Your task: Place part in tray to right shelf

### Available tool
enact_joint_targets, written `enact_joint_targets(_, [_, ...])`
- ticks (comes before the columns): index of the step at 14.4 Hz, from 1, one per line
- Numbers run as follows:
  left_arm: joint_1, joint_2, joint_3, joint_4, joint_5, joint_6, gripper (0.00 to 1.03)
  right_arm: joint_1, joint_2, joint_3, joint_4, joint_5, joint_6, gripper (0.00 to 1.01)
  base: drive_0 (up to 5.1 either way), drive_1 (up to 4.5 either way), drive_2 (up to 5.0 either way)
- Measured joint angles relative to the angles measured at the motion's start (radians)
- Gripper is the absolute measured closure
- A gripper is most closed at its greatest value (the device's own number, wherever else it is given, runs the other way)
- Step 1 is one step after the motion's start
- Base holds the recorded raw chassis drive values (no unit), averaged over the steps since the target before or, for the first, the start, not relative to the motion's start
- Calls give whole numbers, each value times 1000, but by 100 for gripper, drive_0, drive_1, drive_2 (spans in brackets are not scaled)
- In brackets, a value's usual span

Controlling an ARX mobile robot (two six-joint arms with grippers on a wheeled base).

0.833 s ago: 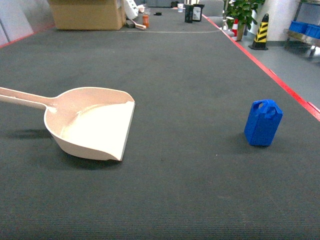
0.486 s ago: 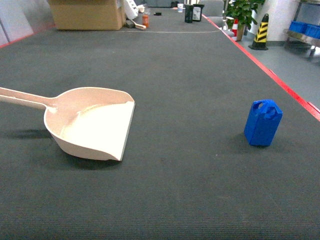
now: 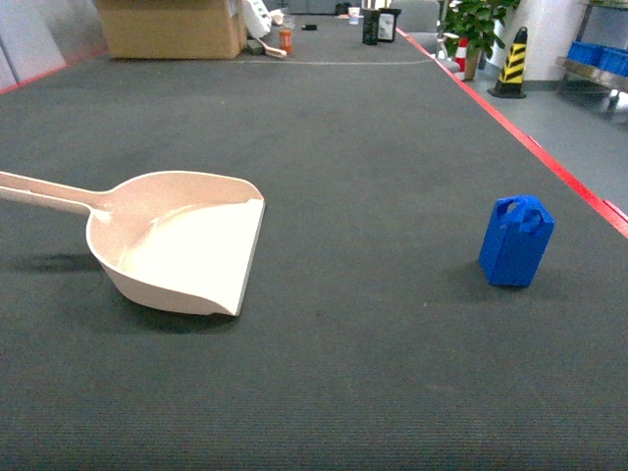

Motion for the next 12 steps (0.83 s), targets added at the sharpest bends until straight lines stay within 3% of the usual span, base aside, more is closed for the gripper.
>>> enact_joint_targets(12, [0,0,0,0,0,0,5,0,0,0,0,0,0,3,0,0,0])
